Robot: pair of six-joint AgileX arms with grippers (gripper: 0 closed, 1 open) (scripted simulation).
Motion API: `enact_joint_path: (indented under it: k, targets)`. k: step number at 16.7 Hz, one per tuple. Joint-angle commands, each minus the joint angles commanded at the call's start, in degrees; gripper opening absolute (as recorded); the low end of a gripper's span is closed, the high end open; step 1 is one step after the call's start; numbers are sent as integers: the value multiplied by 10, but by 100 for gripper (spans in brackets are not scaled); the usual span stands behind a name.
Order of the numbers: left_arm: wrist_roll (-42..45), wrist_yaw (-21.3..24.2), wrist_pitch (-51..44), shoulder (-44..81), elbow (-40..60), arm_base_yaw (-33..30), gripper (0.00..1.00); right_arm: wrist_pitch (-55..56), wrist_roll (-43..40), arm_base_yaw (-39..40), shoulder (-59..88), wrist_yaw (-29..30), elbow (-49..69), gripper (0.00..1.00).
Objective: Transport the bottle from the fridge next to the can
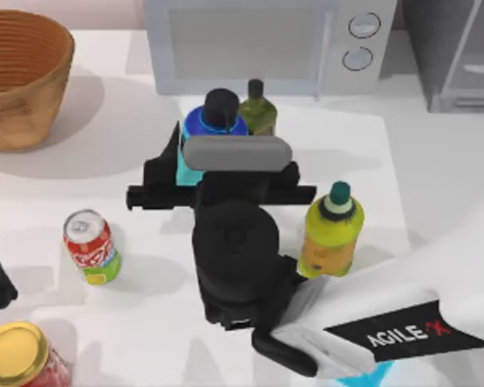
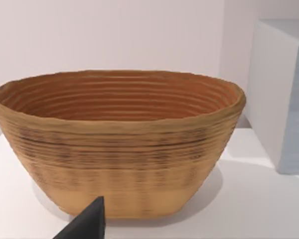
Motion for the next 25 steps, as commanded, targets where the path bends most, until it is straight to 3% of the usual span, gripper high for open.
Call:
enact_joint_path:
  k: [3,5,22,25]
  targets:
    - [0,0,0,0,0,0,100,-12,-9,43,46,87,-5,0]
    - [0,0,0,0,0,0,100,-17,-14,48,63,115,-9,0]
    - [0,0,0,0,0,0,100,-18,-15,47,67,121,-10,0]
    - [0,0,0,0,0,0,100,-18,-15,47,67,121,-10,23]
